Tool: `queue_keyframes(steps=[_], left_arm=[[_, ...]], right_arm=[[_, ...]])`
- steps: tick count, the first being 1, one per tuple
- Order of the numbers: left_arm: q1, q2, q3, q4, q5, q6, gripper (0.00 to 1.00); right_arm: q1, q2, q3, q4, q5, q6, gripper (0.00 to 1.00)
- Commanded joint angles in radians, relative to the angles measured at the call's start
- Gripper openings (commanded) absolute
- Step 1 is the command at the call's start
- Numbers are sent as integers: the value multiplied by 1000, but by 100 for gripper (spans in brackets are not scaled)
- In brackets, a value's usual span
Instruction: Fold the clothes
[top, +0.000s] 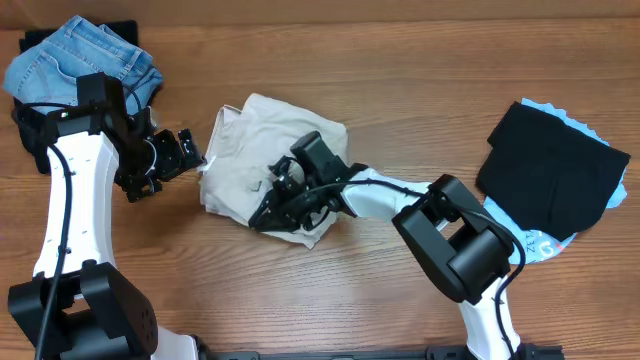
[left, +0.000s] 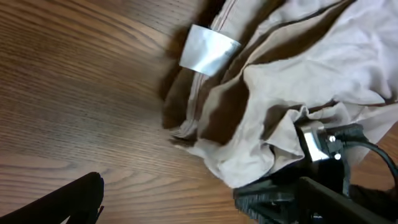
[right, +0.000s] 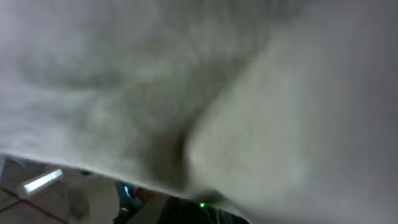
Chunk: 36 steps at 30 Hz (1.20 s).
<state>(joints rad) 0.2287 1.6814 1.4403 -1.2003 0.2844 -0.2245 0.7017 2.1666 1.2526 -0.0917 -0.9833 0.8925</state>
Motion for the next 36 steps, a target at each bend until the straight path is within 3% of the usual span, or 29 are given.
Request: queue_keyframes(steps=[1,7,11,13,17,20,27,29,32,35,36], left_arm=[[-8,-8,0,-3,-3,27,100],[-8,-8,0,-3,-4,31,100],[-8,-8,0,5,-3,34,100],[-8,-8,0,8,-3,34,100],[-8,-8,0,15,-3,34,100],[-8,-8,0,14,-3,34,100],[-8,-8,0,15,-3,34,100],[-8,-8,0,14,-3,34,100],[-8,-8,0,15,-3,34,100],[-8,-8,0,16,-3,34,100],[-8,-8,0,20,-3,34,100]], right_arm=[[-67,42,-53,1,94,45,18],[-134,-184,-9,6,28,-9,17],[-216,-330,-6,69,5,52,33],[-262,-332,-7,188,-3,119,40],[-275,-305,-7,203,138,126,45],[-270,-231,-7,210,235,129,45],[-269,52,-7,355,259,109,43],[-271,34,-6,374,248,45,35],[-271,-89,-6,377,242,30,33],[-271,-240,-6,448,242,44,52],[-270,-248,-6,486,235,94,53]])
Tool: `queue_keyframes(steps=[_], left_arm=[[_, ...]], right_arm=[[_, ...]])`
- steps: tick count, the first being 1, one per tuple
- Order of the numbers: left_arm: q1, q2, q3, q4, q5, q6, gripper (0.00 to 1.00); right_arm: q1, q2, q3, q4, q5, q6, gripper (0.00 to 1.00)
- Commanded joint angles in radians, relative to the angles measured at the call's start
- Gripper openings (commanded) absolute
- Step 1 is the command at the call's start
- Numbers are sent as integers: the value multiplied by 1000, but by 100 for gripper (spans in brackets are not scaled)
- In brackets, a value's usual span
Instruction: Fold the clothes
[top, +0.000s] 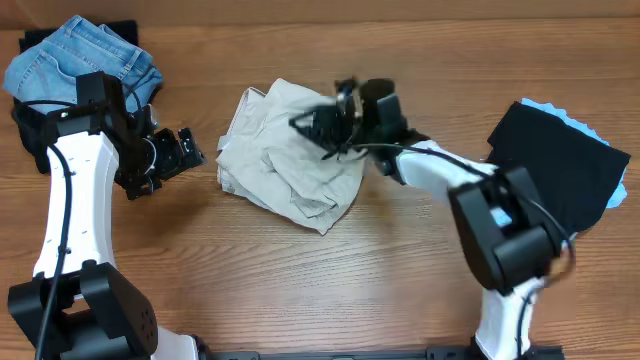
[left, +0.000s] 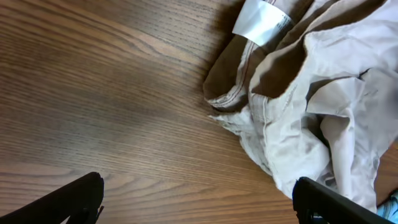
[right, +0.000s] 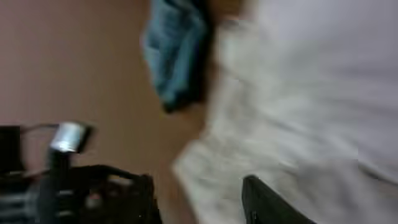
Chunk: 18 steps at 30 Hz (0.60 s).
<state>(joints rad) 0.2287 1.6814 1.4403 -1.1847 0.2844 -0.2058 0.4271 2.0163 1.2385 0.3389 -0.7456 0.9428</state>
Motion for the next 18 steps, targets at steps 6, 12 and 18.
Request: queue_keyframes(steps=[6,12,18], left_arm=[[-8,-8,0,9,-2,11,100],[-8,-8,0,-9,-3,12,100],[-8,-8,0,-8,-3,19,100]], right_arm=[[137,-10,7,-60,29,72,48],[229,233,7,-72,68,105,40],[167,28,8,56,-45,132,29]])
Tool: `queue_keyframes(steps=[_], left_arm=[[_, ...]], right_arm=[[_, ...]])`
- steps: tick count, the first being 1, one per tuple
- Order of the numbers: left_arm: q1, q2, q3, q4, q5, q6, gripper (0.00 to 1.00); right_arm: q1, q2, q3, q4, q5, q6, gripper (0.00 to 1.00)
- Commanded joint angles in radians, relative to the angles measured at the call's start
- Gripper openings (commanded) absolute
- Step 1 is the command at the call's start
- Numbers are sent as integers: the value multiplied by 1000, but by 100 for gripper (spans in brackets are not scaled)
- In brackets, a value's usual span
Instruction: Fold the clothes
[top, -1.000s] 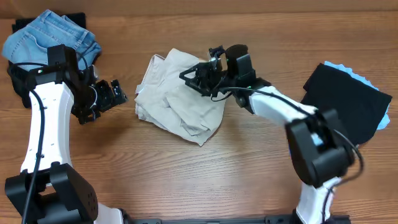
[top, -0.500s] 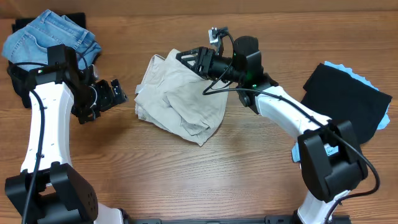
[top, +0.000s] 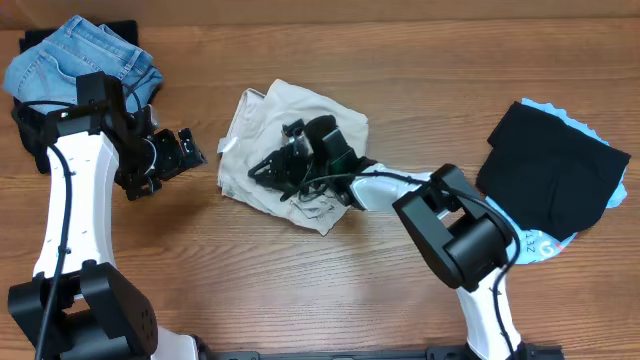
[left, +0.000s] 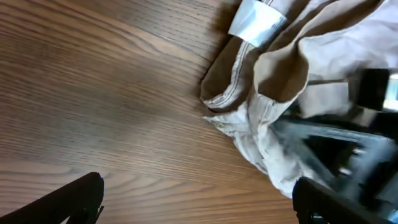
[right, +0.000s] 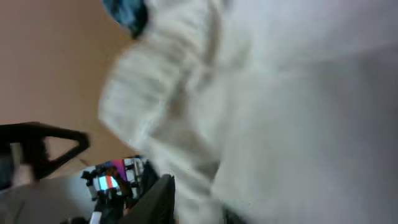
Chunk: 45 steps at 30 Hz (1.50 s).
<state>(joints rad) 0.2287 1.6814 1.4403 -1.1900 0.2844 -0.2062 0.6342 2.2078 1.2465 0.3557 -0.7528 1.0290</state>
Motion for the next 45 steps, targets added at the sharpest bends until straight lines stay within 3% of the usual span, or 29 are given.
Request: queue_keyframes(steps=[1,4,7,14,18,22,26,28,30,31,33,40,43,45], left_arm=[[-8,-8,0,1,-3,19,100],[-8,-8,0,7,-3,19,100],[-8,-8,0,8,-3,19,100],[-8,-8,0,-2,-3,19,100],[-8,-8,-1,-6,-3,15,100],[-14,-8,-14,2,-3,16,100],[-16,-8,-34,21,-3,15,100],[-16,-8,-37,33,-3,11,100],[-16,-8,-37,34,-3,11,100],[-16,-8,-37,34,-3,11,100],[-16,-8,-37,37,-3,11,100],[-16,-8,-37,19,-3,12,100],[-16,-8,-37,20,-7,20,100],[-16,-8,-37,19,-24,20,100]], right_arm=[[-50,-224,6,64,-37,49,34],[-96,-283,76,90,-10,45,43],[-151,-252,109,43,80,40,42],[-170,36,113,179,169,11,43],[-170,123,113,156,197,1,47],[-182,105,195,334,-62,40,41],[-154,27,327,322,-184,79,41],[-119,15,338,252,-190,76,45],[-88,16,338,9,-106,5,46],[-61,18,337,-191,0,-49,46],[-5,37,336,-315,63,-121,46],[89,211,335,-370,130,-140,48],[77,220,335,-364,56,-201,40],[65,135,335,-363,38,-201,29]])
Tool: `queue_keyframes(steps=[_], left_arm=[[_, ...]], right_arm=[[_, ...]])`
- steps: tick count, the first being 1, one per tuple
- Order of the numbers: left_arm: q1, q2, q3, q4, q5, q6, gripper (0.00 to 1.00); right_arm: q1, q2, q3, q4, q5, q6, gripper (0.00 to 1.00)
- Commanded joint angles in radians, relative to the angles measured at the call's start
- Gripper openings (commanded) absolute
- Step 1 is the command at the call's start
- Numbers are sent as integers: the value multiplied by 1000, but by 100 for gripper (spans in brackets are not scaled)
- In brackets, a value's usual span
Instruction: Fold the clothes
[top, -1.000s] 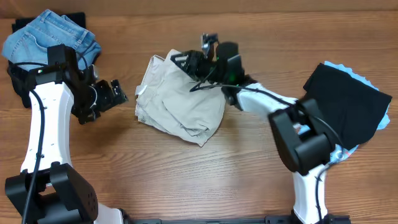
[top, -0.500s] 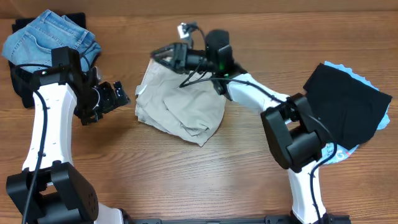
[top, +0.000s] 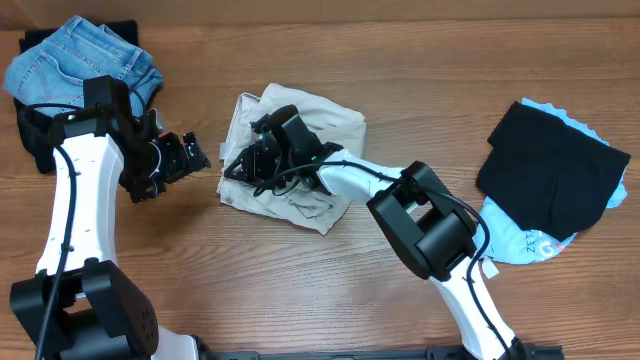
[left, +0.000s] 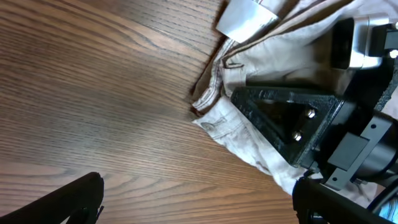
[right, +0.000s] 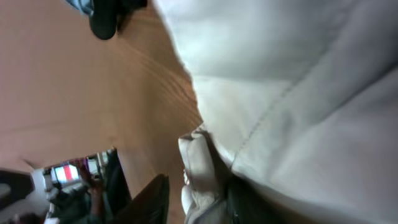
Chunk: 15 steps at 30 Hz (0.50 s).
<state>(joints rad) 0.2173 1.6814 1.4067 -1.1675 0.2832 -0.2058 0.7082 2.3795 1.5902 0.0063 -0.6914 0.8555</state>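
A crumpled beige garment (top: 318, 112) lies mid-table, its white label (left: 239, 18) at the left hem. My right gripper (top: 235, 167) reaches across it to its left edge. In the right wrist view a fold of the beige cloth (right: 200, 177) sits between the dark fingers (right: 151, 200), so the right gripper (right: 196, 205) is shut on it. My left gripper (top: 192, 155) hangs just left of the garment, open over bare wood (left: 199, 202), with nothing between its fingers.
Folded blue jeans (top: 85, 55) lie at the far left corner behind the left arm. A black garment (top: 550, 165) rests on a light blue cloth (top: 530, 242) at the right. The right arm (top: 360, 180) lies across the beige garment.
My right gripper has gone from the middle of the beige garment to its left edge and now has a fold of the hem. The left gripper has stayed open beside it.
First my right gripper was buried in the garment's lower middle. Then it was at the garment's upper right and the heap lay further right. After that it was back in the middle, and now it grips the left hem. The left gripper stayed open throughout.
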Motion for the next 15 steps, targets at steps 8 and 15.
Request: queue_keyframes(steps=[8,15], left_arm=[[-5,-8,-3,-3,-27,19,100],[-5,-8,-3,13,-21,8,100]], right_arm=[[-193,-311,29,172,-18,9,42],[-230,-51,29,349,18,148,46]])
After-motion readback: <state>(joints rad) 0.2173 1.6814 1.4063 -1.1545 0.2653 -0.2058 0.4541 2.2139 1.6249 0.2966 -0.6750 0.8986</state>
